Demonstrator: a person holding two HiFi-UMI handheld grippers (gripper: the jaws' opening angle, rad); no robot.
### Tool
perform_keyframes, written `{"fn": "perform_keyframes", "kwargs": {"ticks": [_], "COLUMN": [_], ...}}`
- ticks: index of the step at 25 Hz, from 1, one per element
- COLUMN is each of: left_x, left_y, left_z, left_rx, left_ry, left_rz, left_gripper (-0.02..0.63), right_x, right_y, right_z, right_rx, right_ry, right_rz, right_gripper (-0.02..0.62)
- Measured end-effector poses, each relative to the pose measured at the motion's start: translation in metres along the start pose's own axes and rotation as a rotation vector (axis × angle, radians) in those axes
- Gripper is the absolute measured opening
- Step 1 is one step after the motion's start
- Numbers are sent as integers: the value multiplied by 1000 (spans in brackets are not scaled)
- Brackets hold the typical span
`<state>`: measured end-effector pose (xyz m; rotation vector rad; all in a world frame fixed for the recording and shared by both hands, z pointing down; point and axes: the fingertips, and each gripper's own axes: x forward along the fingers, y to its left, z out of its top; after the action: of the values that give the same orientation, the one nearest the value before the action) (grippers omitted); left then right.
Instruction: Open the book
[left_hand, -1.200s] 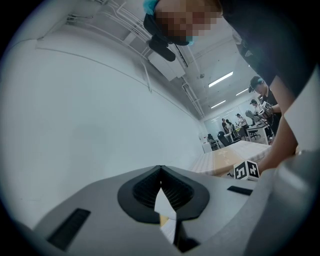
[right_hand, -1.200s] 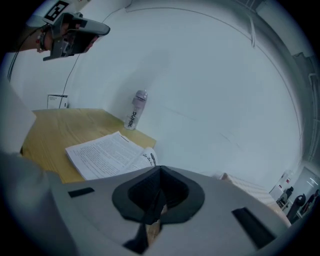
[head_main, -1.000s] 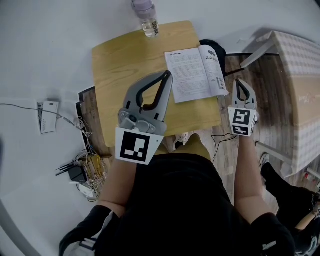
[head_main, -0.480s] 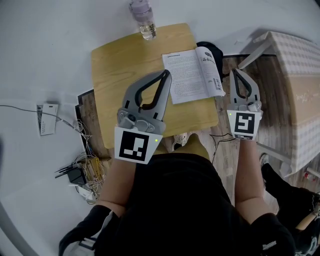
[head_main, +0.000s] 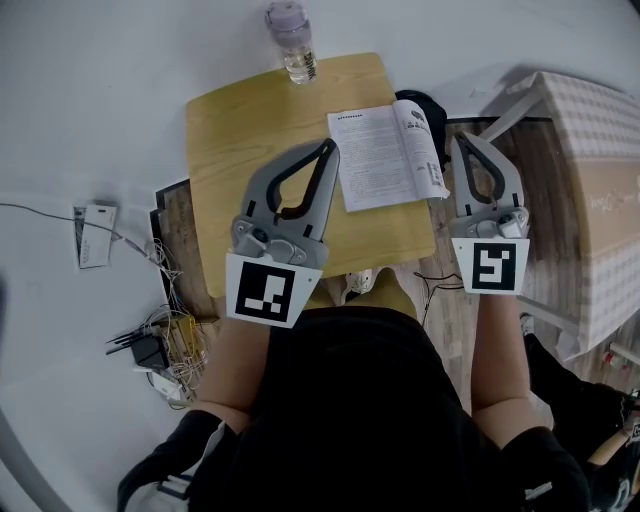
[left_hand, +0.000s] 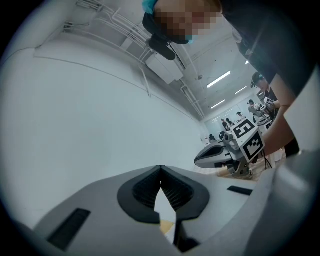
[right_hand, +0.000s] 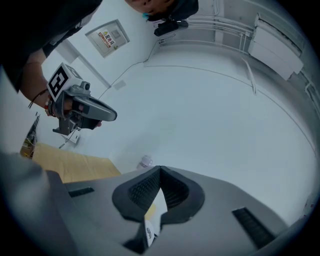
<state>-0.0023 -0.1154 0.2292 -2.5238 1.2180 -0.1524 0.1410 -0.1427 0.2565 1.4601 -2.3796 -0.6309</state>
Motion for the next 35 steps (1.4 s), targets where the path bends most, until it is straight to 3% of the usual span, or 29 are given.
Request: {"fn": "perform_keyframes", "kwargs": {"ticks": [11, 23, 29, 35], "left_x": [-12, -24, -22, -22], "left_y": [12, 24, 25, 25], "left_z": [2, 0, -2, 2], "left_rx": [10, -3, -9, -15], "left_ry": [5, 18, 22, 6], "left_rz": [42, 76, 79, 83], "left_gripper": [9, 11, 9, 9], "right_x": [13, 23, 20, 20], "right_y": [36, 77, 88, 100], "right_z": [58, 99, 118, 126], "right_rx": [23, 48, 126, 136], "right_ry": [-150, -231, -264, -260], "right_rz": [93, 184, 222, 257], "right_gripper": [28, 29, 29, 29]}}
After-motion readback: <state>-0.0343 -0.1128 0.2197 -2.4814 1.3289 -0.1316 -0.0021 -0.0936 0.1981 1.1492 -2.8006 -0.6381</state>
